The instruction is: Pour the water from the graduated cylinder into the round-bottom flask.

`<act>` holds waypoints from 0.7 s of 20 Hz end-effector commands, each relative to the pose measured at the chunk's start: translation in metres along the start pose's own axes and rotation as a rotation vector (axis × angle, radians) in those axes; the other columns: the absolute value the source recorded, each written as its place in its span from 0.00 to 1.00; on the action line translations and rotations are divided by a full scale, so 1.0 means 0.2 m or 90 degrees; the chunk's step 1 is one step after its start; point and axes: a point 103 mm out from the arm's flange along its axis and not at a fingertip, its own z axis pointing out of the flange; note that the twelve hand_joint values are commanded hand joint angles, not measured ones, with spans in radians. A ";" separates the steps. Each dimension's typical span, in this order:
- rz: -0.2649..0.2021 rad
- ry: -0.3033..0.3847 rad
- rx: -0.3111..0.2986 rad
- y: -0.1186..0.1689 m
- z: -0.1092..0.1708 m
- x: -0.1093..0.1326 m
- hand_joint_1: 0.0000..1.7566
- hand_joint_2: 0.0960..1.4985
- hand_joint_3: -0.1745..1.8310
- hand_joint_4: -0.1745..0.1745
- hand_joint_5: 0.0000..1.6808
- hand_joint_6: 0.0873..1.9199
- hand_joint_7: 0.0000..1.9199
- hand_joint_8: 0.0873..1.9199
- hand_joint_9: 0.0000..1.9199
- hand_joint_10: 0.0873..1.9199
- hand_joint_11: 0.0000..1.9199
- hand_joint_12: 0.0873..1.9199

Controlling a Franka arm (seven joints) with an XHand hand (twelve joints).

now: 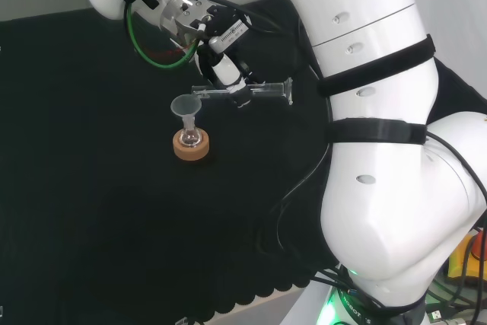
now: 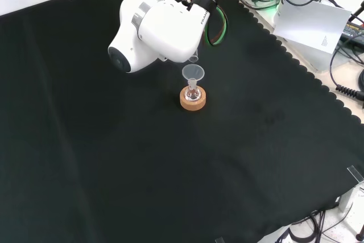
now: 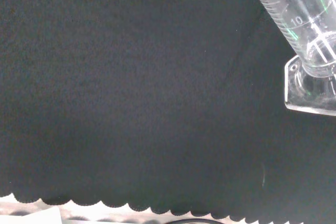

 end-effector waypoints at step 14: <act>-0.053 0.023 -0.102 0.01 -0.01 0.05 0.78 0.74 0.08 0.17 0.58 0.38 0.49 0.56 0.73 0.10 0.60 0.34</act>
